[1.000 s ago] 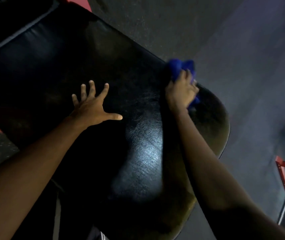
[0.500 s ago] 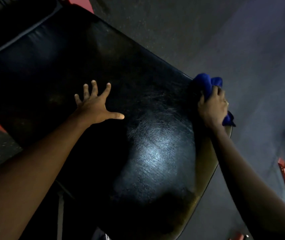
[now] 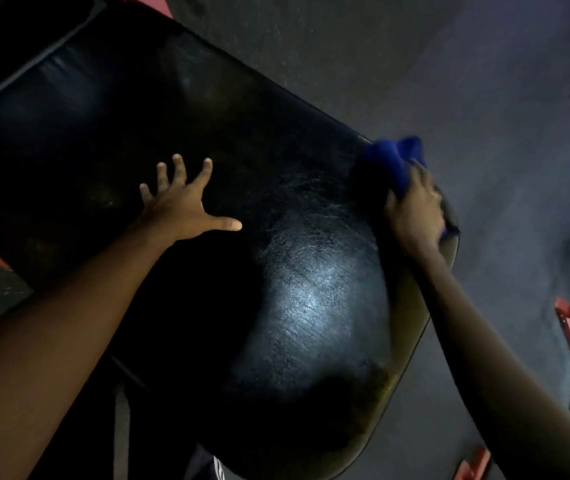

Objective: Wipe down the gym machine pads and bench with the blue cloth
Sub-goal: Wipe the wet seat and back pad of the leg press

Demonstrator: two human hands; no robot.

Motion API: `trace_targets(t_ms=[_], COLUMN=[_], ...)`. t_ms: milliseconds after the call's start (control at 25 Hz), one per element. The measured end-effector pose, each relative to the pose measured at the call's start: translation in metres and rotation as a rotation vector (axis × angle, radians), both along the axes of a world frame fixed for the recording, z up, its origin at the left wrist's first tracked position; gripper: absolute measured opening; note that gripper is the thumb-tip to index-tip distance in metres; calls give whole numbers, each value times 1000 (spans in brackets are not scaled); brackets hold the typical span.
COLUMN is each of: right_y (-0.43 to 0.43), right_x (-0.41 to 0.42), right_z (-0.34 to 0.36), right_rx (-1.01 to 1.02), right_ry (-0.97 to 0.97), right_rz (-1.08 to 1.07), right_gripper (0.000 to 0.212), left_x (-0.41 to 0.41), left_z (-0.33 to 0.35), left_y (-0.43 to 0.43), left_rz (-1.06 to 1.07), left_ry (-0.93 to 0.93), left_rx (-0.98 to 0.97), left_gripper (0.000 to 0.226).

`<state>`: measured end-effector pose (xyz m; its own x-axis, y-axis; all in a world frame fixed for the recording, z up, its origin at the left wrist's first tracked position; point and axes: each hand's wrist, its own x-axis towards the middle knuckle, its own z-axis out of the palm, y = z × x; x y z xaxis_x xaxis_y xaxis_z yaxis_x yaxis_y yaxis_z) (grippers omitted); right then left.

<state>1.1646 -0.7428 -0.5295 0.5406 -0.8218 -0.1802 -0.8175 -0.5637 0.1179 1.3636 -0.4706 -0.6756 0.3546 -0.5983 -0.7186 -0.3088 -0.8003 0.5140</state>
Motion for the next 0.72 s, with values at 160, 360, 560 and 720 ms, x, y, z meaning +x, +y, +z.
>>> trace_targets(t_ms=[160, 360, 560, 720], right_y=[-2, -32, 0, 2], right_x=[-27, 86, 75, -32], right_z=[-1, -61, -58, 8], right_rx=[-164, -108, 24, 12], right_ry=[41, 72, 113, -9], right_rz=[-191, -164, 223, 20], right_gripper=[56, 53, 54, 55], left_x=[-2, -24, -95, -85], left_z=[-2, 18, 44, 43], left_y=[0, -4, -23, -21], left_rz=[3, -37, -129, -133], left_ry=[-7, -29, -85, -34], left_rx=[-6, -80, -169, -146], left_gripper=[133, 132, 133, 131])
